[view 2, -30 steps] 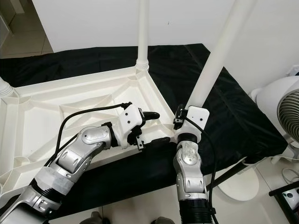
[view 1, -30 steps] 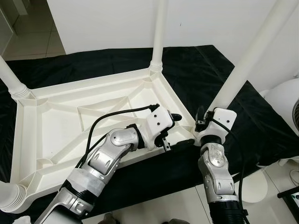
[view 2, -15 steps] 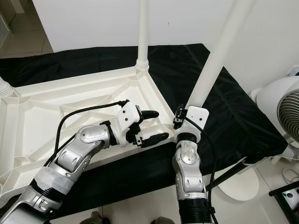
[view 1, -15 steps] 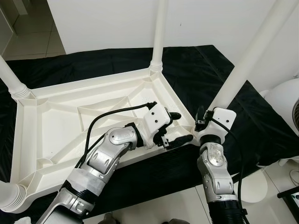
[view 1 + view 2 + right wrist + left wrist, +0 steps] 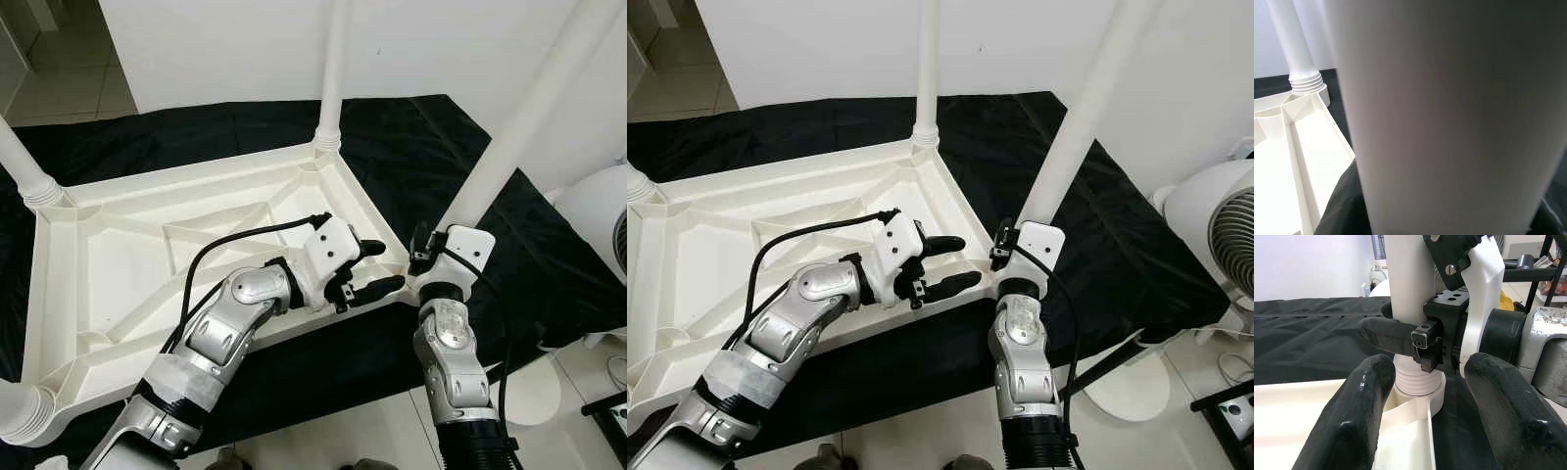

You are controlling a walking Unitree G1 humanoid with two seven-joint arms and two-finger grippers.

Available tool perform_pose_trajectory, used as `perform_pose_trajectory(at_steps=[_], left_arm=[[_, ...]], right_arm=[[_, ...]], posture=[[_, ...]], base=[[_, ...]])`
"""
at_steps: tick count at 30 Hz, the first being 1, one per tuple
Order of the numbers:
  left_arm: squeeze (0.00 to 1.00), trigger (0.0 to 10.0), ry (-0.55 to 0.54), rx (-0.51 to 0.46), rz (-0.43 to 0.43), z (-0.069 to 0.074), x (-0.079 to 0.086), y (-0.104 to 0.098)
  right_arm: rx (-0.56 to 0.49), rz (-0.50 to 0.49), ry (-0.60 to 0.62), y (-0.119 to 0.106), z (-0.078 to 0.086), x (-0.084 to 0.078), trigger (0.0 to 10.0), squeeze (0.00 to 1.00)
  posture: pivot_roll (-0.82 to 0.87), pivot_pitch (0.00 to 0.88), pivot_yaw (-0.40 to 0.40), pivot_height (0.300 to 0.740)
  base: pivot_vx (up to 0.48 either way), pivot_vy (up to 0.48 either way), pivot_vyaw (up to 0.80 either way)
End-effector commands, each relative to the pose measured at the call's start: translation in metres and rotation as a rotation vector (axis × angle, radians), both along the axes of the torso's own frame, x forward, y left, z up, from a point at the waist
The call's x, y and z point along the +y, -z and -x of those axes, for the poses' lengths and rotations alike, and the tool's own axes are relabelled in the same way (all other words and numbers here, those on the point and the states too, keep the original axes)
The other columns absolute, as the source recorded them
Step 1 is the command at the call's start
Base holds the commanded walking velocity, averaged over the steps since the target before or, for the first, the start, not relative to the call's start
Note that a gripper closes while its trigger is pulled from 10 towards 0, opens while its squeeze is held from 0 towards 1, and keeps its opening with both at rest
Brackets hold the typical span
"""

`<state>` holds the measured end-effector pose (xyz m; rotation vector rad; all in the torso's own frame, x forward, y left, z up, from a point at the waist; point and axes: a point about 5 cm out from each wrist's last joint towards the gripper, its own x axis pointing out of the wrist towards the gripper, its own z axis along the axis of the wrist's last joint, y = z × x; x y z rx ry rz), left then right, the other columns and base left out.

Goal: Building children table

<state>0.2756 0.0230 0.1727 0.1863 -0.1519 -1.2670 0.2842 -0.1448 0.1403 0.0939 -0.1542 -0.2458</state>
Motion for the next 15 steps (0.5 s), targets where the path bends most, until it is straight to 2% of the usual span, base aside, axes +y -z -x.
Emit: perform_pose_trajectory(at_steps=[1, 7, 8, 15], left_arm=[[0.0, 10.0, -0.002, -0.008, -0.006, 0.002, -0.001, 0.001], [0.0, 10.0, 0.016, -0.006, -0.007, 0.005, -0.004, 0.001], [0.0, 10.0, 0.022, -0.005, -0.008, 0.006, -0.004, 0.002], [0.0, 10.0, 0.035, -0.003, -0.013, 0.01, -0.006, 0.004]], right_arm=[[0.057, -0.073, -0.023, 0.012, 0.001, 0.009, 10.0, 1.0], [-0.004, -0.04, -0.043, 0.003, 0.004, 0.003, 10.0, 1.0], [-0.011, -0.032, -0.066, 0.003, 0.005, 0.001, 10.0, 0.0], [-0.024, 0.03, -0.156, 0.002, 0.009, -0.008, 10.0, 0.0]], posture=[[-0.02, 0.021, -0.011, 0.74], [-0.02, 0.016, -0.014, 0.74], [-0.02, 0.016, -0.014, 0.74], [-0.02, 0.005, -0.008, 0.74]], base=[[0.0, 0.0, 0.0], [0.0, 0.0, 0.0], [0.0, 0.0, 0.0], [0.0, 0.0, 0.0]])
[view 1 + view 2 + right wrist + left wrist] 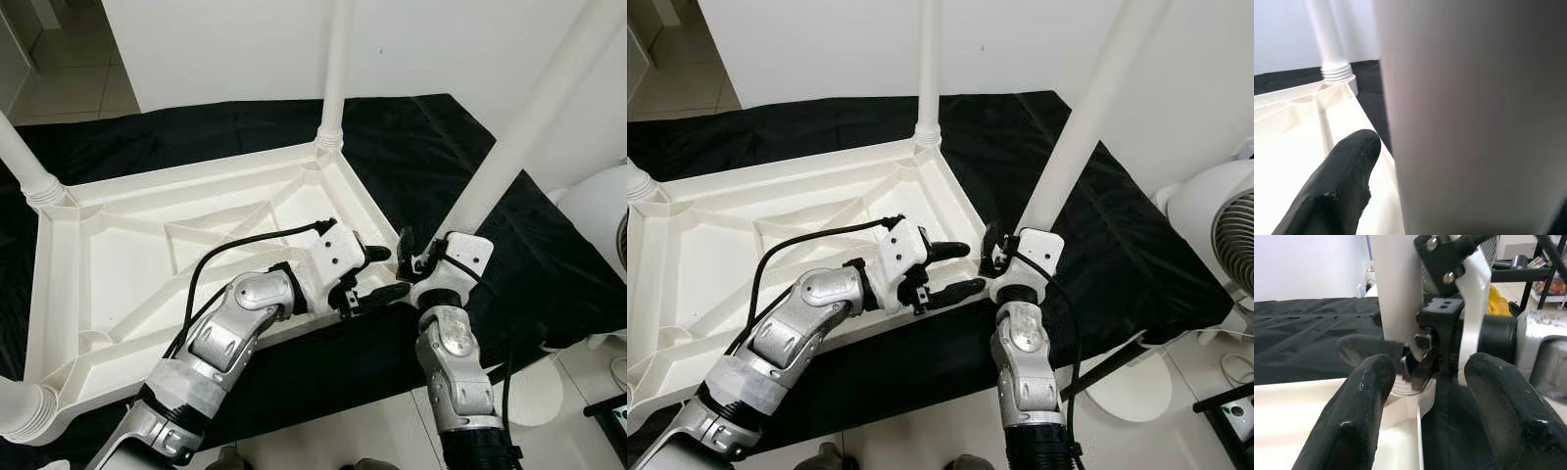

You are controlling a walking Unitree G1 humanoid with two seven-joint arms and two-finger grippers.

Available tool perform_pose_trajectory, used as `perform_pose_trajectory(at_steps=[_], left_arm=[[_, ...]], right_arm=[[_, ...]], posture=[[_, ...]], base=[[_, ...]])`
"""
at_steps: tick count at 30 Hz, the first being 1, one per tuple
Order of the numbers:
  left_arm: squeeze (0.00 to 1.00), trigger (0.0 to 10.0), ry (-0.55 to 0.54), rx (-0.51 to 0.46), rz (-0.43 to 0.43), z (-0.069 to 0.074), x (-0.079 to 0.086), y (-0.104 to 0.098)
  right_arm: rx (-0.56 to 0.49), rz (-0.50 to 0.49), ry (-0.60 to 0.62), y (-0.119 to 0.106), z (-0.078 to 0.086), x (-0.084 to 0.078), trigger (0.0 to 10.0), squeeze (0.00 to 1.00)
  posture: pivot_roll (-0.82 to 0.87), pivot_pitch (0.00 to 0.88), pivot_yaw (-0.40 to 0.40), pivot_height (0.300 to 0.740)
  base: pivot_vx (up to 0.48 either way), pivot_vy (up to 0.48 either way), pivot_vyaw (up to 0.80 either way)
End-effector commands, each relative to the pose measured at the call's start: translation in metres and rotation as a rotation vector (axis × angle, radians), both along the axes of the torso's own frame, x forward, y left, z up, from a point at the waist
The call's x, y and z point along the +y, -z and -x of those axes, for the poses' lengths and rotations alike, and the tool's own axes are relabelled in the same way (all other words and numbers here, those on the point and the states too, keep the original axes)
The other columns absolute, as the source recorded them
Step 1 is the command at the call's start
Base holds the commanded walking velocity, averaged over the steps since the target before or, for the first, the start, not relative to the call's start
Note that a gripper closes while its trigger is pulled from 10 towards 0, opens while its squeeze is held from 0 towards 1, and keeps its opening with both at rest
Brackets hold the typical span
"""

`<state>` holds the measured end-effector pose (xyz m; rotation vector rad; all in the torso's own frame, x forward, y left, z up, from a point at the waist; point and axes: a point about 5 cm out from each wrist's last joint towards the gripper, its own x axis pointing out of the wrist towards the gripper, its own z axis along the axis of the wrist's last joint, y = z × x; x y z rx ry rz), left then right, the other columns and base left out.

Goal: Building children table

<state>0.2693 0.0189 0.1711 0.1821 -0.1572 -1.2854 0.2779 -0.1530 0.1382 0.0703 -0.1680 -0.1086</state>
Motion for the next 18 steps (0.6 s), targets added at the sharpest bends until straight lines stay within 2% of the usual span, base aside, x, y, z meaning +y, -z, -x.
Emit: perform_pose_trajectory(at_steps=[1, 9, 13, 18], left_arm=[[0.0, 10.0, 0.02, -0.004, -0.02, 0.003, -0.002, 0.003], [0.0, 10.0, 0.026, -0.009, -0.024, 0.004, -0.002, 0.002], [0.0, 10.0, 0.037, -0.01, -0.031, 0.006, -0.003, 0.002], [0.0, 10.0, 0.039, -0.009, -0.032, 0.006, -0.003, 0.002]], right_arm=[[-0.004, 0.014, -0.053, 0.0, 0.004, -0.003, 10.0, 0.0], [0.009, 0.097, -0.153, 0.003, 0.007, -0.018, 10.0, 0.0], [0.023, 0.157, -0.263, 0.004, 0.008, -0.03, 10.0, 0.0], [0.024, 0.179, -0.303, 0.004, 0.007, -0.033, 10.0, 0.0]], posture=[[-0.02, 0.003, -0.008, 0.74], [-0.02, 0.002, -0.002, 0.74], [-0.03, 0.006, 0.002, 0.74], [-0.02, 0.011, 0.005, 0.74]], base=[[0.0, 0.0, 0.0], [0.0, 0.0, 0.0], [0.0, 0.0, 0.0], [0.0, 0.0, 0.0]])
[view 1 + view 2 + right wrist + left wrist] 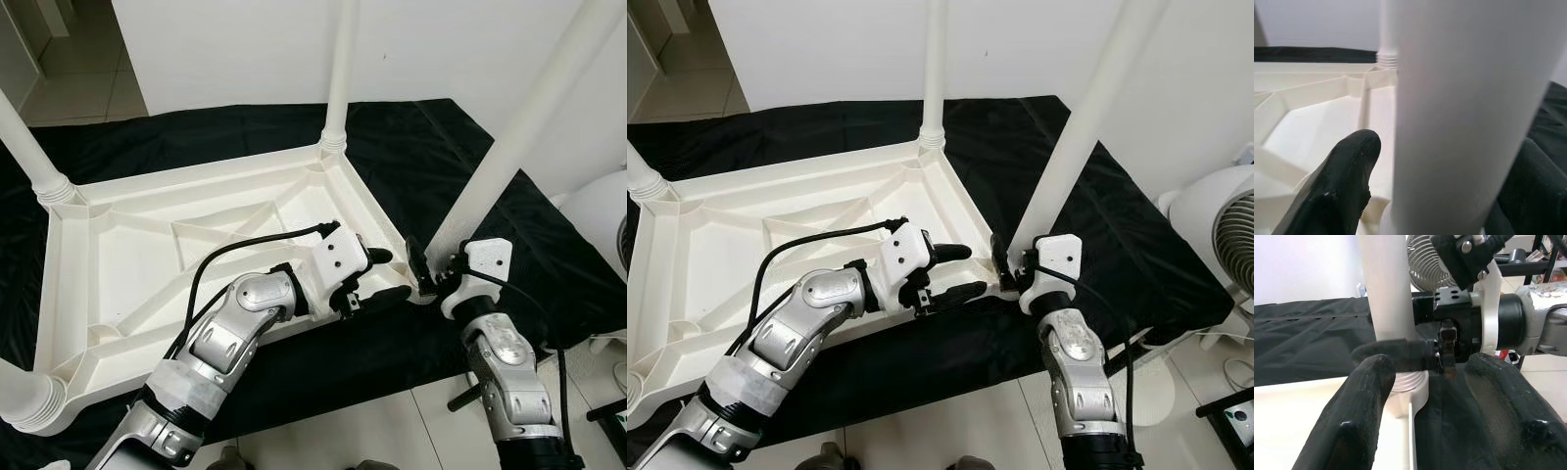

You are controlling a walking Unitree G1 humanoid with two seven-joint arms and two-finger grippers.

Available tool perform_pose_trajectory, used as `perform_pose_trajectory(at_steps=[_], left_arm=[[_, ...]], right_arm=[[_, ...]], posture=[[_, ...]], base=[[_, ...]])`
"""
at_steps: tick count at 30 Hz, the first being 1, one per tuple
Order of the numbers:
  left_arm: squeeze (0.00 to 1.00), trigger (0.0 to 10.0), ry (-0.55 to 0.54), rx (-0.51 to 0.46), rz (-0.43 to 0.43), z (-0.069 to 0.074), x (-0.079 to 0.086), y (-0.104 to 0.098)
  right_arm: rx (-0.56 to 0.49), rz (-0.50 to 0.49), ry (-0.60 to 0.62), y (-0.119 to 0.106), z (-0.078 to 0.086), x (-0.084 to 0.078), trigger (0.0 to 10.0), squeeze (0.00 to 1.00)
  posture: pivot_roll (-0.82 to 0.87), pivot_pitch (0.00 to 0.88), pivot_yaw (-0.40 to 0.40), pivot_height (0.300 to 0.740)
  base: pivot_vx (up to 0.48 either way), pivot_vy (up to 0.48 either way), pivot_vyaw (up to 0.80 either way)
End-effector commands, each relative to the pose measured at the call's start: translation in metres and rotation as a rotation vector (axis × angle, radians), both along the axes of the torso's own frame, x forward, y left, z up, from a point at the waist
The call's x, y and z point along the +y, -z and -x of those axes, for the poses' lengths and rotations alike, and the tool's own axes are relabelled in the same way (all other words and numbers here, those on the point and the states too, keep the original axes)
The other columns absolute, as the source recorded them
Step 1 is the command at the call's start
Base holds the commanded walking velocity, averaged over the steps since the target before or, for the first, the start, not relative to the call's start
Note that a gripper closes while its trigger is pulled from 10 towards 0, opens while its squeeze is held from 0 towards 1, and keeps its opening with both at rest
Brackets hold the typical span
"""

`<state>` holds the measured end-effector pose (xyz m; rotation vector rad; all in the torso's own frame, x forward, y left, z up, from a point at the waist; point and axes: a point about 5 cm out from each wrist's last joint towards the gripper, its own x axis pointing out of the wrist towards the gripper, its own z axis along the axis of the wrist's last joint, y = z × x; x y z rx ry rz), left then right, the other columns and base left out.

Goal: Building children table

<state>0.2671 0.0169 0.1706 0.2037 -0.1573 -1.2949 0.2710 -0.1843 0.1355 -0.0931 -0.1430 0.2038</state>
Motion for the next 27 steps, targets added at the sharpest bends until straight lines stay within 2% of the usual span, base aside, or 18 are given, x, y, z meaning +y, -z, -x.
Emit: perform_pose_trajectory(at_steps=[1, 9, 11, 14, 15, 16, 17, 18, 19, 22, 27], left_arm=[[0.0, 10.0, 0.031, 0.004, -0.017, 0.004, -0.001, 0.002], [0.0, 10.0, 0.037, 0.008, -0.02, 0.006, -0.001, 0.001], [0.0, 10.0, 0.04, 0.008, -0.02, 0.006, -0.002, 0.001], [0.0, 10.0, 0.042, 0.008, -0.02, 0.007, -0.002, 0.001], [0.0, 10.0, 0.042, 0.008, -0.021, 0.007, -0.002, 0.001], [0.0, 10.0, 0.042, 0.008, -0.021, 0.007, -0.002, 0.001], [0.0, 10.0, 0.042, 0.007, -0.021, 0.007, -0.002, 0.001], [0.0, 10.0, 0.042, 0.007, -0.021, 0.007, -0.002, 0.001], [0.0, 10.0, 0.04, 0.007, -0.022, 0.007, -0.002, 0.0], [0.0, 10.0, 0.04, 0.007, -0.022, 0.007, -0.002, 0.0], [0.0, 10.0, 0.031, 0.006, -0.021, 0.007, 0.0, 0.0]], right_arm=[[0.005, 0.004, -0.022, 0.001, -0.001, -0.002, 10.0, 0.0], [0.019, 0.058, -0.114, 0.001, -0.01, -0.003, 10.0, 0.0], [0.021, 0.068, -0.145, 0.0, -0.016, -0.003, 6.3, 0.0], [0.019, 0.068, -0.162, -0.001, -0.018, -0.002, 6.3, 0.0], [0.022, 0.07, -0.167, 0.0, -0.018, -0.002, 4.3, 0.0], [0.022, 0.07, -0.167, 0.0, -0.018, -0.002, 4.3, 0.0], [0.029, 0.072, -0.17, 0.001, -0.019, -0.001, 1.6, 0.0], [0.029, 0.072, -0.17, 0.001, -0.019, -0.001, 1.6, 0.0], [0.044, 0.064, -0.179, 0.004, -0.018, 0.0, 0.0, 0.0], [0.044, 0.064, -0.179, 0.004, -0.018, 0.0, 0.0, 0.0], [0.076, 0.004, -0.168, 0.014, -0.01, 0.002, 0.0, 0.0]], posture=[[-0.02, 0.015, 0.008, 0.74], [-0.02, 0.024, 0.014, 0.74], [-0.02, 0.027, 0.014, 0.74], [-0.02, 0.027, 0.014, 0.74], [-0.02, 0.029, 0.016, 0.74], [-0.02, 0.029, 0.016, 0.74], [-0.01, 0.031, 0.015, 0.74], [-0.01, 0.031, 0.015, 0.74], [-0.01, 0.033, 0.014, 0.74], [-0.01, 0.033, 0.014, 0.74], [-0.01, 0.039, 0.009, 0.74]], base=[[0.0, 0.0, 0.0], [0.0, 0.0, 0.0], [0.0, 0.0, 0.0], [0.0, 0.0, 0.0], [0.0, 0.0, 0.0], [0.0, 0.0, 0.0], [0.0, 0.0, 0.0], [0.0, 0.0, 0.0], [0.0, 0.0, 0.0], [0.0, 0.0, 0.0], [0.0, 0.0, 0.0]])
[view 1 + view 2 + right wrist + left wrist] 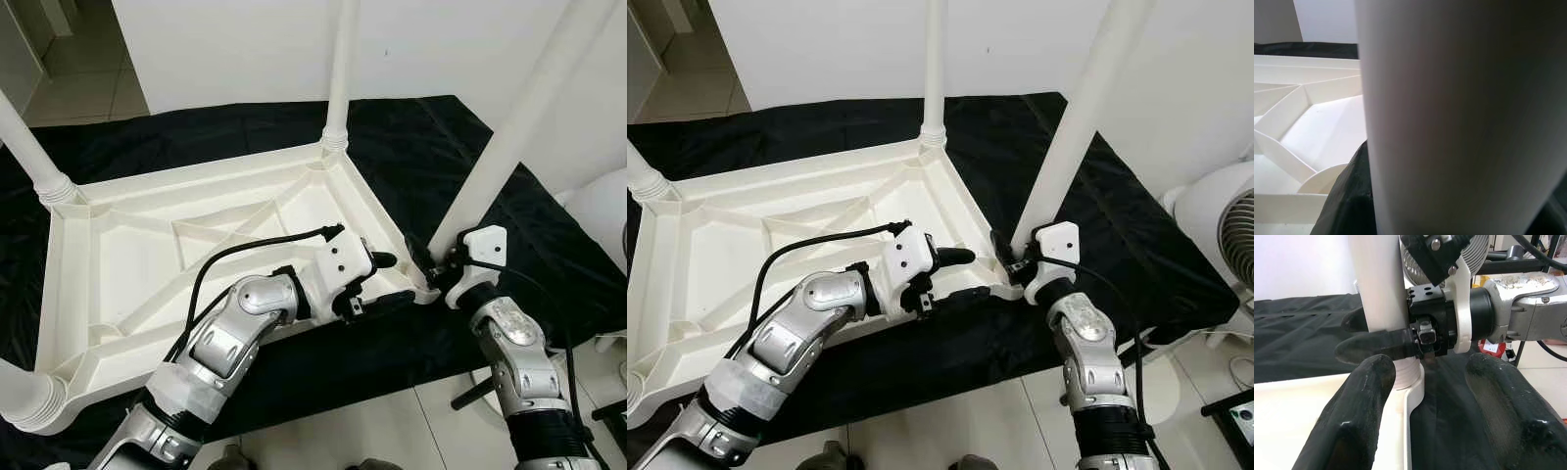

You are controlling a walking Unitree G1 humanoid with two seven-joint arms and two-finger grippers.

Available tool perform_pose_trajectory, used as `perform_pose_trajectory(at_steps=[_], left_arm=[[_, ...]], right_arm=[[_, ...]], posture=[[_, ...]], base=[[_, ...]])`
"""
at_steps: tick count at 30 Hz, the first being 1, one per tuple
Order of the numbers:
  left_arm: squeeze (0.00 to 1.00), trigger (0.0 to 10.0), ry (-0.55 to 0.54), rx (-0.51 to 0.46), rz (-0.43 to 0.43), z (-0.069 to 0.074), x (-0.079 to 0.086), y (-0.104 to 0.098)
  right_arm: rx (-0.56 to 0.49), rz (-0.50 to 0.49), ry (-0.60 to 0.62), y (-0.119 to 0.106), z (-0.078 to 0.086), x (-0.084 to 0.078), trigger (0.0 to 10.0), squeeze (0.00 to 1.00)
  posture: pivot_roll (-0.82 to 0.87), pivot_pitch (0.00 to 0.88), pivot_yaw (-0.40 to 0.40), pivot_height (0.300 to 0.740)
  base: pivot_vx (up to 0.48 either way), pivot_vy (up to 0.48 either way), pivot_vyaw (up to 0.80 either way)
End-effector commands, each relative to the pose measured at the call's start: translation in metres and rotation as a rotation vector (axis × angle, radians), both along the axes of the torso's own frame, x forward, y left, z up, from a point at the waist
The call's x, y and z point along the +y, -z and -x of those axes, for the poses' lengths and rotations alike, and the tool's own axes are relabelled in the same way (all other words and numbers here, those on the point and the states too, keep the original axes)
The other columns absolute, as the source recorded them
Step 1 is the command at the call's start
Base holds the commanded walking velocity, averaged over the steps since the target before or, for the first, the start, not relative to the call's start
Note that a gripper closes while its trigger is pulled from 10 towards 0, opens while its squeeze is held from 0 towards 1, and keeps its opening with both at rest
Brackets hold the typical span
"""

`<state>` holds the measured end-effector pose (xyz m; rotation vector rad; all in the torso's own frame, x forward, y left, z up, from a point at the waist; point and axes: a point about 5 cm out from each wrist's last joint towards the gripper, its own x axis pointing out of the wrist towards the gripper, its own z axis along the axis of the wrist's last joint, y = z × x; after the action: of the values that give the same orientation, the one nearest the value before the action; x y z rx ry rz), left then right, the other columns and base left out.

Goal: Building children table

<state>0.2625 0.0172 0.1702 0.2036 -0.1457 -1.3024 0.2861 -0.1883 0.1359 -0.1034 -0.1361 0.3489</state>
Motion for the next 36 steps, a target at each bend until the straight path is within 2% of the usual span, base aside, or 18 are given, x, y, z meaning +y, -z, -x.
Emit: perform_pose_trajectory(at_steps=[1, 2, 3, 4, 5, 11, 15, 17, 22, 23, 26, 28, 36], left_arm=[[0.0, 10.0, 0.024, -0.004, -0.014, 0.003, -0.001, 0.0], [0.0, 10.0, 0.024, -0.004, -0.014, 0.003, -0.001, 0.0], [0.0, 10.0, 0.025, -0.002, -0.013, 0.003, -0.001, -0.001], [0.0, 10.0, 0.026, -0.001, -0.012, 0.004, -0.001, -0.001], [0.0, 10.0, 0.028, -0.001, -0.011, 0.004, -0.002, -0.001], [0.0, 10.0, 0.023, -0.001, -0.014, 0.002, -0.001, -0.001], [0.0, 10.0, 0.022, 0.0, -0.013, 0.002, -0.001, -0.001], [0.0, 10.0, 0.024, 0.0, -0.013, 0.003, -0.002, 0.0], [0.0, 10.0, 0.026, 0.001, -0.014, 0.003, -0.002, 0.0], [0.0, 10.0, 0.027, 0.0, -0.017, 0.002, -0.002, 0.0], [0.0, 10.0, 0.026, -0.001, -0.019, 0.001, -0.002, 0.0], [0.0, 10.0, 0.028, -0.004, -0.018, 0.001, -0.002, -0.001], [0.0, 10.0, 0.029, -0.006, -0.016, 0.001, -0.002, -0.001]], right_arm=[[0.068, -0.02, -0.018, 0.016, 0.006, 0.006, 0.0, 0.0], [0.068, -0.02, -0.018, 0.016, 0.006, 0.006, 0.0, 0.0], [0.071, -0.023, -0.013, 0.017, 0.008, 0.007, 2.2, 0.0], [0.069, -0.04, 0.009, 0.018, 0.009, 0.007, 8.7, 0.0], [0.069, -0.061, 0.03, 0.018, 0.01, 0.007, 10.0, 0.0], [0.072, -0.084, 0.094, 0.019, 0.011, 0.008, 10.0, 0.0], [0.083, -0.102, 0.191, 0.018, 0.011, 0.012, 10.0, 0.0], [0.099, -0.138, 0.318, 0.017, 0.011, 0.017, 10.0, 0.0], [0.117, -0.177, 0.416, 0.016, 0.011, 0.022, 10.0, 0.0], [0.124, -0.19, 0.525, 0.016, 0.014, 0.028, 10.0, 0.0], [0.126, -0.194, 0.562, 0.016, 0.015, 0.03, 10.0, 0.0], [0.124, -0.225, 0.649, 0.017, 0.017, 0.037, 10.0, 0.0], [0.11, -0.256, 0.624, 0.013, 0.016, 0.049, 10.0, 0.0]], posture=[[-0.01, 0.039, 0.009, 0.74], [-0.01, 0.039, 0.009, 0.74], [-0.01, 0.039, 0.011, 0.74], [-0.01, 0.039, 0.01, 0.74], [-0.01, 0.038, 0.007, 0.74], [-0.01, 0.038, 0.007, 0.74], [-0.02, 0.038, 0.01, 0.74], [-0.02, 0.035, 0.01, 0.74], [-0.02, 0.034, 0.011, 0.74], [-0.02, 0.028, 0.012, 0.74], [-0.02, 0.028, 0.012, 0.74], [-0.02, 0.024, 0.006, 0.74], [-0.02, 0.024, 0.006, 0.74]], base=[[0.0, 0.0, 0.0], [0.0, 0.0, 0.0], [0.0, 0.0, 0.0], [0.0, 0.0, 0.0], [0.0, 0.0, 0.0], [0.0, 0.0, 0.0], [0.0, 0.0, 0.0], [0.0, 0.0, 0.0], [0.0, 0.0, 0.0], [0.0, 0.0, 0.0], [0.0, 0.0, 0.0], [0.0, 0.0, 0.0], [0.0, 0.0, 0.0]])
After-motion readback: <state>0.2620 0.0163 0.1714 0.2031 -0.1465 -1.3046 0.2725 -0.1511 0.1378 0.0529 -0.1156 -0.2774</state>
